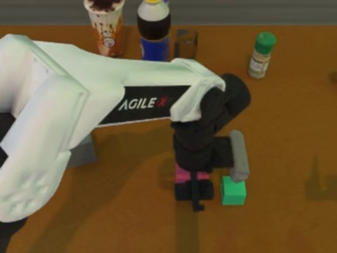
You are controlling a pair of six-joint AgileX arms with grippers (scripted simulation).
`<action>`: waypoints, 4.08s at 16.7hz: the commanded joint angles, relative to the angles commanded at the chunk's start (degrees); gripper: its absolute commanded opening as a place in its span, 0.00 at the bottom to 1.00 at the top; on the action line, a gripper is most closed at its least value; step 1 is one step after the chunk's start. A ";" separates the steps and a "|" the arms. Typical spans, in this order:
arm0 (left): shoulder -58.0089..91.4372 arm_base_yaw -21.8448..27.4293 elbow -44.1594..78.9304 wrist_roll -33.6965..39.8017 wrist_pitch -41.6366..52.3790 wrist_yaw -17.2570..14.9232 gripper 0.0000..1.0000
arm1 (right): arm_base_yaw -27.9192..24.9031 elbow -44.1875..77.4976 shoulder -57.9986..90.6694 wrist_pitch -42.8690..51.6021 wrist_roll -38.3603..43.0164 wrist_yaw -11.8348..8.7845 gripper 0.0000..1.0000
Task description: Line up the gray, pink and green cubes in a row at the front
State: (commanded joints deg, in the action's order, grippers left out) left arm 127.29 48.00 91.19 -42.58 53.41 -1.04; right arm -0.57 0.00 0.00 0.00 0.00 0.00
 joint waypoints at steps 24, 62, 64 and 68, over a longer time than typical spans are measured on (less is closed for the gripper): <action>-0.04 -0.11 0.01 0.00 0.01 0.00 1.00 | 0.00 0.00 0.00 0.00 0.00 0.00 1.00; -7.69 -34.65 -6.44 -17.33 1.67 0.93 1.00 | 0.00 0.00 0.00 0.00 0.00 0.00 1.00; -5.83 -34.70 -9.17 -17.43 -2.99 0.91 1.00 | 0.00 0.00 0.00 0.00 0.00 0.00 1.00; -3.77 -34.78 -12.20 -17.53 -7.95 0.89 1.00 | 0.00 0.00 0.00 0.00 0.00 0.00 1.00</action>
State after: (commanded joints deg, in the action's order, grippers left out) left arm 123.52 13.22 78.99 -60.11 45.46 -0.15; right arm -0.57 0.00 0.00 0.00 0.00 0.00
